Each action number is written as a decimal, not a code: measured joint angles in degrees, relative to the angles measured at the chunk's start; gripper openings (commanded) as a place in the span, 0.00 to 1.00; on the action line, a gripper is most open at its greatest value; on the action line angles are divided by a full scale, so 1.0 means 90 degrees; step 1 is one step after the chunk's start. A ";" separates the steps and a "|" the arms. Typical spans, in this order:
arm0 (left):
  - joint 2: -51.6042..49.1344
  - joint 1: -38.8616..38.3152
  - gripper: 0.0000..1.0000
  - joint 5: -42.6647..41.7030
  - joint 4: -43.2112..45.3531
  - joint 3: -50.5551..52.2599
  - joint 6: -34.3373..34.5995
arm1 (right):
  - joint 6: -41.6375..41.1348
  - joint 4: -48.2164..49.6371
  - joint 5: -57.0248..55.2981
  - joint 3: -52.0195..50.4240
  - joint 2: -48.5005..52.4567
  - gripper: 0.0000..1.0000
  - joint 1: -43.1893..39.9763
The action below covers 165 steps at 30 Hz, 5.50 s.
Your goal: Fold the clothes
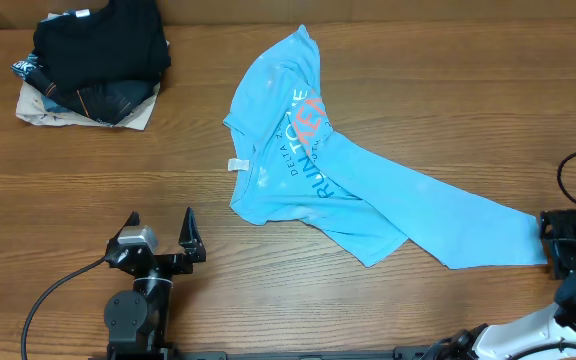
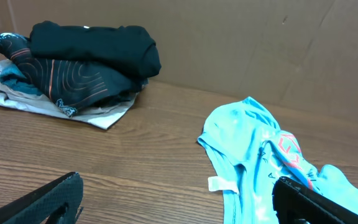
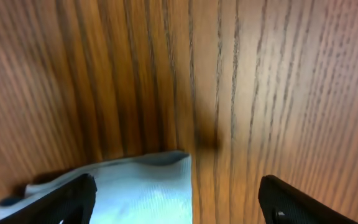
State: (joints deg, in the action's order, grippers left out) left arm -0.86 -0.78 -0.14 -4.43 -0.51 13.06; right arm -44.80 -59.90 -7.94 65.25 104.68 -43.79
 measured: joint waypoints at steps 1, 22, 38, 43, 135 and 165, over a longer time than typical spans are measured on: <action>0.0000 0.0000 1.00 0.0000 0.0000 0.0000 0.0000 | 0.0005 0.0097 -0.0002 -0.0068 0.0000 0.88 0.0000; 0.0000 0.0000 1.00 0.0000 0.0000 0.0000 0.0000 | -0.0005 0.1078 0.0075 -0.0699 -0.0216 0.30 0.0024; 0.0000 0.0000 1.00 0.0000 0.0000 0.0000 0.0000 | 0.0202 -0.0112 0.0850 0.0270 -0.0223 0.04 0.0032; 0.0000 0.0000 1.00 0.0000 -0.0002 0.0000 0.0000 | 0.0685 -0.0437 0.1591 0.1518 -0.0474 0.04 0.0032; -0.3628 0.0000 1.00 -0.5090 0.0495 -0.3655 0.0811 | 0.1333 -0.0435 0.1605 0.2392 -0.0656 1.00 0.2011; -0.9602 -0.5059 1.00 -0.1226 -0.2550 -0.6615 0.3201 | 0.1333 -0.0347 0.1377 0.2392 -0.0656 1.00 0.2011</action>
State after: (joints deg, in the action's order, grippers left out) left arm -87.29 -46.30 -11.18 -27.38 -60.05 41.87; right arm -32.80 -63.02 4.45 86.78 98.78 -25.69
